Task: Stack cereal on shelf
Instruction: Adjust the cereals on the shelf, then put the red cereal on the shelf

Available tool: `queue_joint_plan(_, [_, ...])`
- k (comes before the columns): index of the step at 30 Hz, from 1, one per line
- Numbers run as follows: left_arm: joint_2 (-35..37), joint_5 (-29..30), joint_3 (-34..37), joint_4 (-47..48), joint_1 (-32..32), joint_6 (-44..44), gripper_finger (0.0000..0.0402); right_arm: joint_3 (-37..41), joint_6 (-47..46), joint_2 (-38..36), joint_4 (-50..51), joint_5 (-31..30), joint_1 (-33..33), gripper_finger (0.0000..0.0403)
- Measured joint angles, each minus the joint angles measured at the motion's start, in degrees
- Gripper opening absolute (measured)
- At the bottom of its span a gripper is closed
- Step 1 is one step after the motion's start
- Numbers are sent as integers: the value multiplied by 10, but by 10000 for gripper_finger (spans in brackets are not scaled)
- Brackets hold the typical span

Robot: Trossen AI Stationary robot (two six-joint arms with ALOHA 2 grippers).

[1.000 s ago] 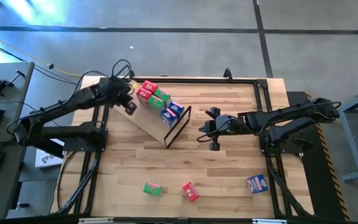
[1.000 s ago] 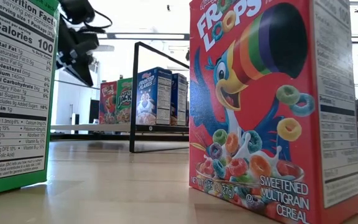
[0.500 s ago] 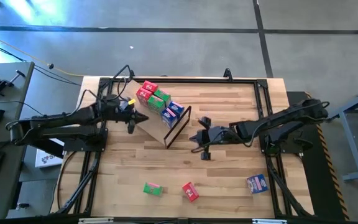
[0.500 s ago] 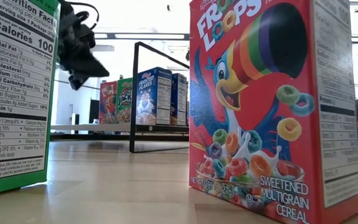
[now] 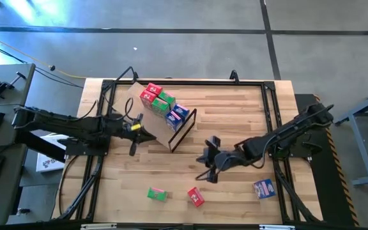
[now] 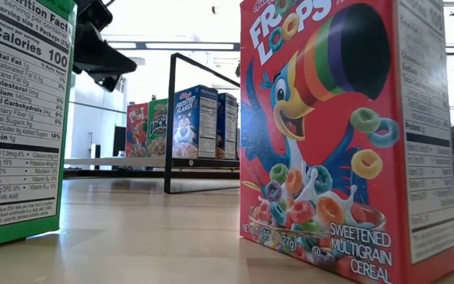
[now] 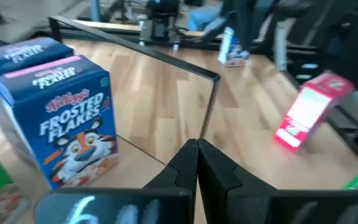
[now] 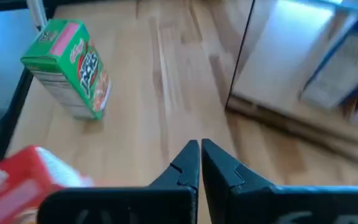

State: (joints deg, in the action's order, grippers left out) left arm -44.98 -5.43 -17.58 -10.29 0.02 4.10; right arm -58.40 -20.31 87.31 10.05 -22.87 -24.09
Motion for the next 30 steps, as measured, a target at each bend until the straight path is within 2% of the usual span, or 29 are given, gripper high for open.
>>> queue_joint_plan(4, [-9,67,0,-4,-48,1,0,-93,-118,26,150,34,-25,6])
queue_joint_plan(7, [-18,93,0,-1,-76,1,0,-168,-207,63,238,84,-53,36])
queue_joint_plan(12, [-33,135,0,-2,-106,-9,0,-300,-287,154,355,127,-94,137])
queue_joint_plan(17, [-45,140,0,-1,-120,-8,0,-429,-380,245,446,130,-109,257])
queue_joint_plan(20, [-51,140,0,-2,-125,-13,0,-496,-419,291,464,129,-114,304])
queue_joint_plan(23, [-56,140,0,-3,-126,-18,0,-551,-453,334,490,127,-119,321])
queue_joint_plan(30, [-59,140,0,-2,-126,-43,0,-636,-558,402,588,114,-128,323])
